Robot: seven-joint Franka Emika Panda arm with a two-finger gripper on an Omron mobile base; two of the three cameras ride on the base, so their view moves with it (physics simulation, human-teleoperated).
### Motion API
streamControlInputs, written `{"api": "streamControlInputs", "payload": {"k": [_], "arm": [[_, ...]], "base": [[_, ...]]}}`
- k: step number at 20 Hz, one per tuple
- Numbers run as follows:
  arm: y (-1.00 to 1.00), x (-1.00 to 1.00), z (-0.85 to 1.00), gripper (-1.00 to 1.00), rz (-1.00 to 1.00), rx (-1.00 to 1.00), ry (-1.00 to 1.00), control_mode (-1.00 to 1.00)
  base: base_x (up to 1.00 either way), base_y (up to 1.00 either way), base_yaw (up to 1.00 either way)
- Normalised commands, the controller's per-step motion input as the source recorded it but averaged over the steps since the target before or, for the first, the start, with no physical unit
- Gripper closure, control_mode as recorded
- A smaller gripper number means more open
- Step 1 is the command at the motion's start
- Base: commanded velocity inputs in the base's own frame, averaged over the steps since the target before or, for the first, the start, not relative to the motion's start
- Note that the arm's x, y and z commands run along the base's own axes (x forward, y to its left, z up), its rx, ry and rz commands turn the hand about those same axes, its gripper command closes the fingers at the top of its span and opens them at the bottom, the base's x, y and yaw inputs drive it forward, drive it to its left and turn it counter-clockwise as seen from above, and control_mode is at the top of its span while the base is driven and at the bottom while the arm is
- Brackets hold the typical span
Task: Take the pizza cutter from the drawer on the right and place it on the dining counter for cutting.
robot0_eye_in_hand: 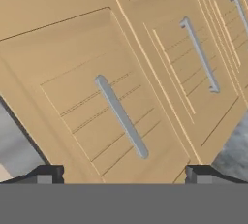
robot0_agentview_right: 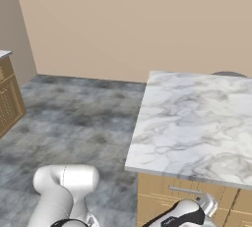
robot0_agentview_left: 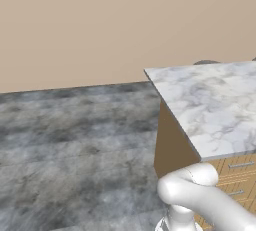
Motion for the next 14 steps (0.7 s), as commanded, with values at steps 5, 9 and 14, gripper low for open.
{"api": "streamControlInputs", "payload": {"k": [5, 9, 14], "arm": [[0.00, 0.16, -0.21, -1.00, -0.09, 0.03, 0.00, -1.00], [0.00, 0.17, -0.22, -1.00, -0.09, 0.02, 0.00, -1.00], [0.00, 0.15, -0.24, -1.00, -0.09, 0.01, 0.00, -1.00]], "base": [[0.00, 0.00, 0.00], [0.00, 0.00, 0.00], [0.00, 0.00, 0.00]]}}
